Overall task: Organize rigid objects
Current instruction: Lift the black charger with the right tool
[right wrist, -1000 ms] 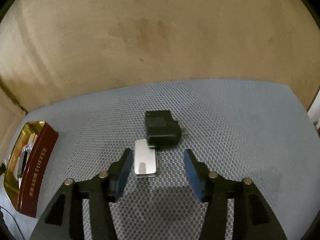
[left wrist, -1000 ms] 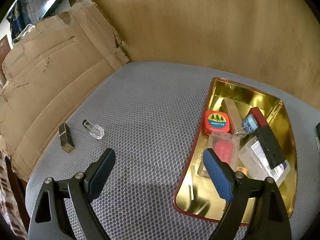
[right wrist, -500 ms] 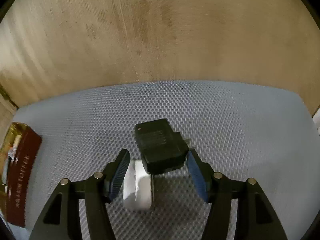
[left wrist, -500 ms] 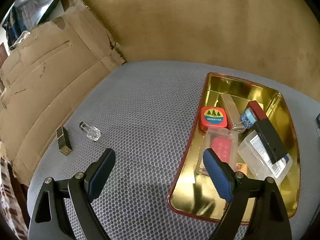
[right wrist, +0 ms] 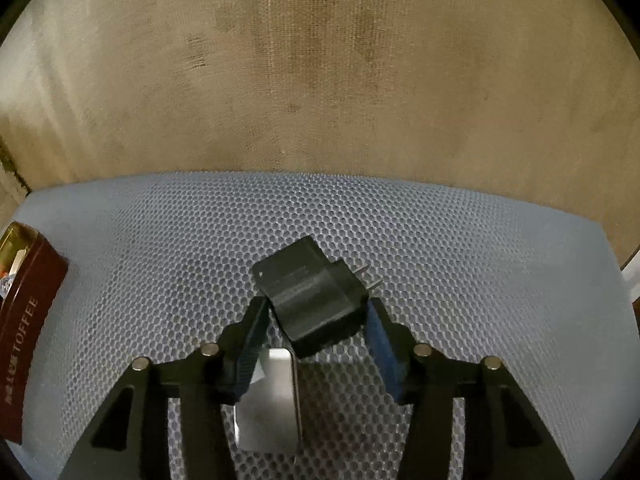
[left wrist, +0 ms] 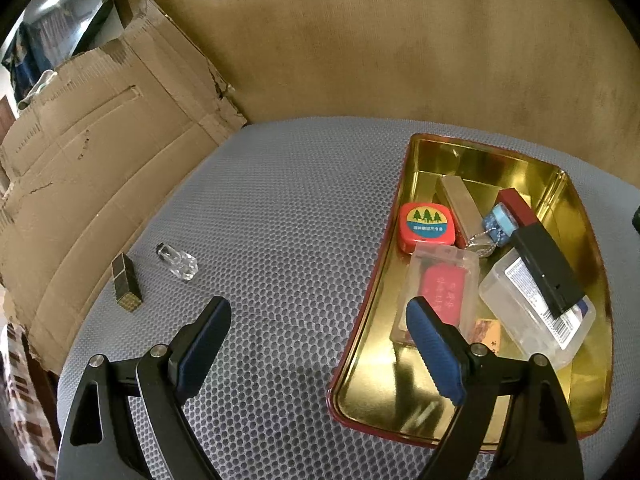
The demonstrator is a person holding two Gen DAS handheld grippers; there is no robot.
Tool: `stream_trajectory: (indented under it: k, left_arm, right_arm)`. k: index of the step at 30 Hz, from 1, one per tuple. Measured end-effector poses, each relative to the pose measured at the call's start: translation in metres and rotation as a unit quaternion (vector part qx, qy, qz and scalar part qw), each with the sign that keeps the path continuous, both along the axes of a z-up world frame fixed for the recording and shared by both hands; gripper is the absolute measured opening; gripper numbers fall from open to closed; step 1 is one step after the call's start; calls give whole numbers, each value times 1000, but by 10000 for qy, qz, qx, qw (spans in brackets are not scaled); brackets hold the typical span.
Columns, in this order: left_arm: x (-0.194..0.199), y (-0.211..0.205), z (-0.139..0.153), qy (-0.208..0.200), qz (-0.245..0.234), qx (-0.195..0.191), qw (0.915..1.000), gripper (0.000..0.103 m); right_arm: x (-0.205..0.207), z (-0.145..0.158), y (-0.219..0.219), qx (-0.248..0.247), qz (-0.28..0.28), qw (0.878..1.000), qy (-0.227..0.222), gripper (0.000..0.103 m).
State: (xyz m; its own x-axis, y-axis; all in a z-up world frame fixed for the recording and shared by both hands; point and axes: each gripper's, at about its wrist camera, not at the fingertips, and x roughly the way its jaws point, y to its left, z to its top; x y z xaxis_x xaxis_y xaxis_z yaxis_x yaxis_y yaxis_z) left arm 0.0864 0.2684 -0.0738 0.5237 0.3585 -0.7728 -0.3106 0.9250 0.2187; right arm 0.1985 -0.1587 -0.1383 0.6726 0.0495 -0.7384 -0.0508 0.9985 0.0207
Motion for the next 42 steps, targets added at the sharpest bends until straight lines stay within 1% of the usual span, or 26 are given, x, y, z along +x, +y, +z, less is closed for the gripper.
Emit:
stream_trajectory:
  k: [3, 5, 7, 9, 10, 11, 14, 18, 21, 23, 25, 27, 28, 31, 32, 34, 36, 37, 39, 42]
  left_arm:
    - [0, -1, 1, 4, -27, 13, 10000, 87]
    - [-1, -3, 1, -10, -39, 25, 10000, 87]
    - [-1, -3, 1, -4, -52, 22, 10000, 87]
    - [-1, -3, 1, -7, -42, 21, 10000, 87]
    - [-1, -2, 1, -13, -43, 13, 10000, 87]
    - [0, -2, 0, -5, -34, 4, 10000, 87]
    - [1, 0, -1, 15, -18, -20, 10000, 87]
    - [1, -1, -1, 25, -41, 18, 10000, 87]
    - [0, -2, -2, 39, -62, 27, 10000, 87]
    - [0, -1, -3, 49, -57, 31, 10000, 87]
    - [1, 0, -3, 53, -34, 13, 10000, 87]
    - [1, 1, -3, 50, -30, -39, 10000, 87]
    - [1, 2, -3, 55, -30, -52, 10000, 87]
    - [1, 1, -4, 68, -53, -9, 10000, 87]
    - [1, 1, -3, 63, -58, 6, 10000, 87]
    - [0, 0, -2, 47, -81, 3, 10000, 87]
    - [0, -2, -1, 27, -94, 25, 9999, 87]
    - [0, -3, 0, 18, -100, 33, 9999, 87]
    - [-1, -6, 3, -32, -114, 73, 9999, 87]
    - [-2, -12, 7, -109, -175, 130, 9997, 87]
  right_arm:
    - [-6, 0, -2, 54, 93, 9999, 16, 51]
    - [-10, 1, -4, 168, 337, 9993, 59, 52]
    - [-12, 2, -6, 210, 460, 9986, 133, 51]
    - [-13, 6, -10, 259, 526, 9981, 167, 53]
    - [-15, 10, -12, 255, 573, 9979, 152, 56]
    - [-9, 11, -8, 207, 617, 9978, 134, 58]
    - [-5, 18, -5, 16, 835, 9965, 73, 59]
    - [11, 22, 11, -157, 1157, 9930, 202, 59]
    - [26, 21, 21, -423, 1363, 9892, 328, 59]
    - [34, 18, 29, -637, 1549, 9847, 485, 59]
    - [41, 15, 37, -787, 1861, 9766, 740, 59]
    - [47, 12, 46, -1124, 2011, 9700, 774, 59]
    - [48, 11, 53, -1272, 2194, 9637, 840, 59]
    - [50, 6, 66, -1716, 2338, 9528, 902, 58]
    - [49, 7, 67, -1758, 2350, 9515, 925, 57]
    - [52, 8, 64, -1623, 2241, 9545, 1108, 57]
    - [59, 6, 59, -1441, 2125, 9585, 1240, 50]
    - [62, 6, 55, -1388, 2031, 9609, 1272, 50]
    - [61, 5, 44, -1251, 1780, 9667, 1345, 50]
    - [53, 3, 25, -1182, 1282, 9755, 1343, 50]
